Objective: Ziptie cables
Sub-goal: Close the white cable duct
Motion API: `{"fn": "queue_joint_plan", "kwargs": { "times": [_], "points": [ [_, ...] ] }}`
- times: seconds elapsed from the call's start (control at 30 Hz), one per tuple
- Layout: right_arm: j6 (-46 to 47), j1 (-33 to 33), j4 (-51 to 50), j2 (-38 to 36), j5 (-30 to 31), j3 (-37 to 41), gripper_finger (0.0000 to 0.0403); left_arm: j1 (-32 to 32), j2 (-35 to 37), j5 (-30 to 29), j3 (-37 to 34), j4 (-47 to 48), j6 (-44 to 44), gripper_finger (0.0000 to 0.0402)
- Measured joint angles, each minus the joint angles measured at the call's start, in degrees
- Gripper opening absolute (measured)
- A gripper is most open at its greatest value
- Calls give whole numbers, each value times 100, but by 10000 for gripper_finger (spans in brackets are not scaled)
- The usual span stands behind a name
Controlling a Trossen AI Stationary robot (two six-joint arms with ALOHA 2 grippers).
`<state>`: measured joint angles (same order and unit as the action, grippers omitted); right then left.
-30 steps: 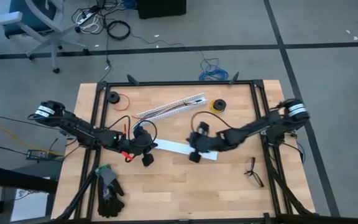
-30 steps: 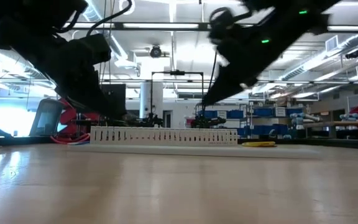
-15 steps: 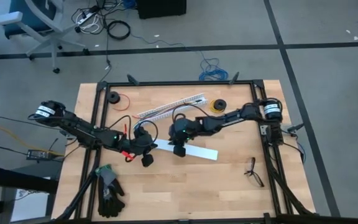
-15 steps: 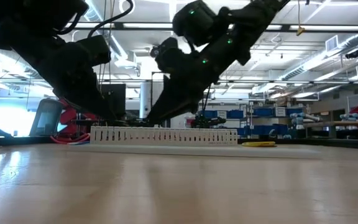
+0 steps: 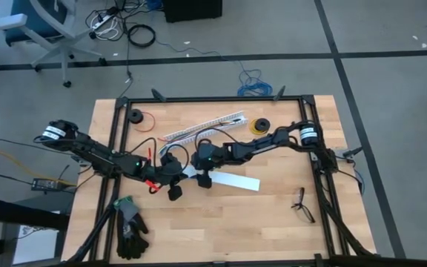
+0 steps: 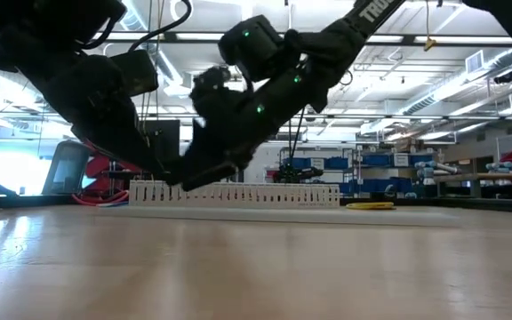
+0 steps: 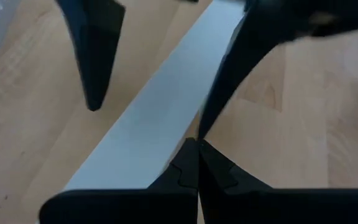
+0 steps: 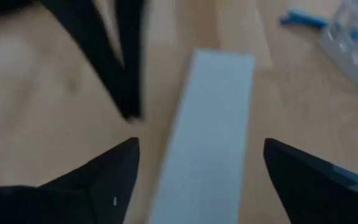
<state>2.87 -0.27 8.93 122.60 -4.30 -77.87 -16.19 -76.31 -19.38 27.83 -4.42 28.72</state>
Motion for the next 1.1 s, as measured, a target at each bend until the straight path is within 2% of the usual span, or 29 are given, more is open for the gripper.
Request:
{"fn": "queue_joint_plan", "kwargs": {
  "times": [0.13, 0.3, 1.1],
  "points": [
    [36, 4, 14, 235, 359, -16, 353, 0, 0, 2, 2, -17, -6, 1],
    [344, 28, 126, 374, 432, -30, 354, 0, -2, 2, 2, -34, -1, 1],
    [313, 146, -641, 352, 724, -34, 233, 0, -2, 7, 2, -80, 27, 1]
  ]
}}
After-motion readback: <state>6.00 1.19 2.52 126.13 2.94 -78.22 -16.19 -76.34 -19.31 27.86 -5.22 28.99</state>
